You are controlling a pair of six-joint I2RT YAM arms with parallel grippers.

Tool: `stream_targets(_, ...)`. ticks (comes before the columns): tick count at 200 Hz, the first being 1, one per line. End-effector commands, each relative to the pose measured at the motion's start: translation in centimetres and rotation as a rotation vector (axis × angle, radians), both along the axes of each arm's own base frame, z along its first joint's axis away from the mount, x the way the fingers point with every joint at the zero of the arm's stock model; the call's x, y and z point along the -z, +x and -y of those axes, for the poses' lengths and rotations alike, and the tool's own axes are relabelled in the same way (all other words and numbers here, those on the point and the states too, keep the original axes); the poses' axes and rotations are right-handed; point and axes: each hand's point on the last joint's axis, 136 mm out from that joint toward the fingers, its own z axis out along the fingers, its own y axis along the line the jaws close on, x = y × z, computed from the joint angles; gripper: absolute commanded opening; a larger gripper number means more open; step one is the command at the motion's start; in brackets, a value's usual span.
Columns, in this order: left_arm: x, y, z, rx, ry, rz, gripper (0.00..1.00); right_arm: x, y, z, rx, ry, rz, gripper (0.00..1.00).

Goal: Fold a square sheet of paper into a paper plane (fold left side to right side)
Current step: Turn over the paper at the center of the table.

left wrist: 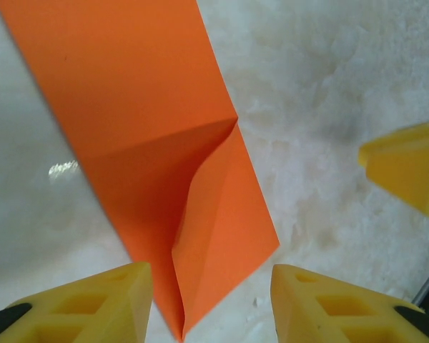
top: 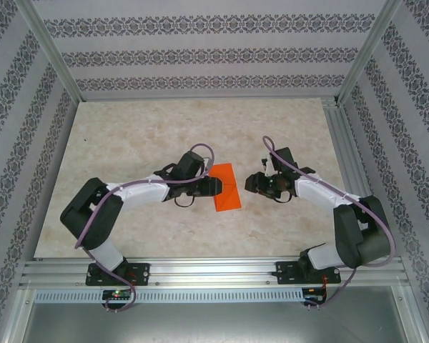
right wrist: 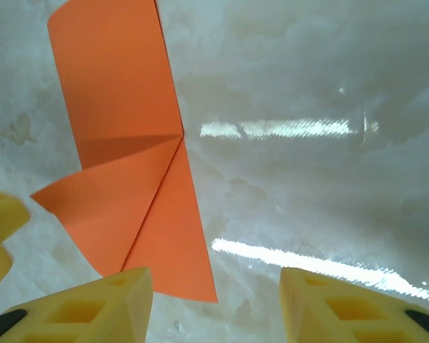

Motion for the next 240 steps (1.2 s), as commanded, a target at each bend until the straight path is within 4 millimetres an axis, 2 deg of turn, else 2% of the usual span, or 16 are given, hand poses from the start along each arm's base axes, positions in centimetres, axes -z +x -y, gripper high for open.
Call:
stream_targets(1,0.3,0.9,0.9,0.048,-0.004,0.015,0.50,-1.5,0.5,-0.4,-0.005,0.055,0.069,0.51)
stream_targets(31,1.0,1.2,2.1,0.077,-0.033,-0.004,0.46,-1.7,0.1,-0.6,-0.015,0.080,0.077,0.53)
stream_targets(74,1.3,1.5,1.8,0.061,-0.035,-0.005,0.19,-1.2,0.0,-2.4,-0.029,0.215,0.056,0.56)
stream_targets(98,0.9,1.5,0.9,0.034,-0.066,0.000,0.11,-0.9,0.2,-3.5,-0.032,0.283,0.037,0.57)
stream_targets(138,0.0,1.4,0.1,0.017,-0.117,0.008,0.10,-0.9,0.9,-5.3,-0.041,0.356,0.029,0.58)
stream_targets(189,0.2,1.3,0.1,0.019,-0.119,0.003,0.10,-0.8,1.8,-7.7,-0.075,0.367,0.022,0.57)
stream_targets(240,0.7,1.3,-0.2,0.012,-0.106,-0.002,0.10,0.9,3.0,-9.2,-0.065,0.370,-0.036,0.51)
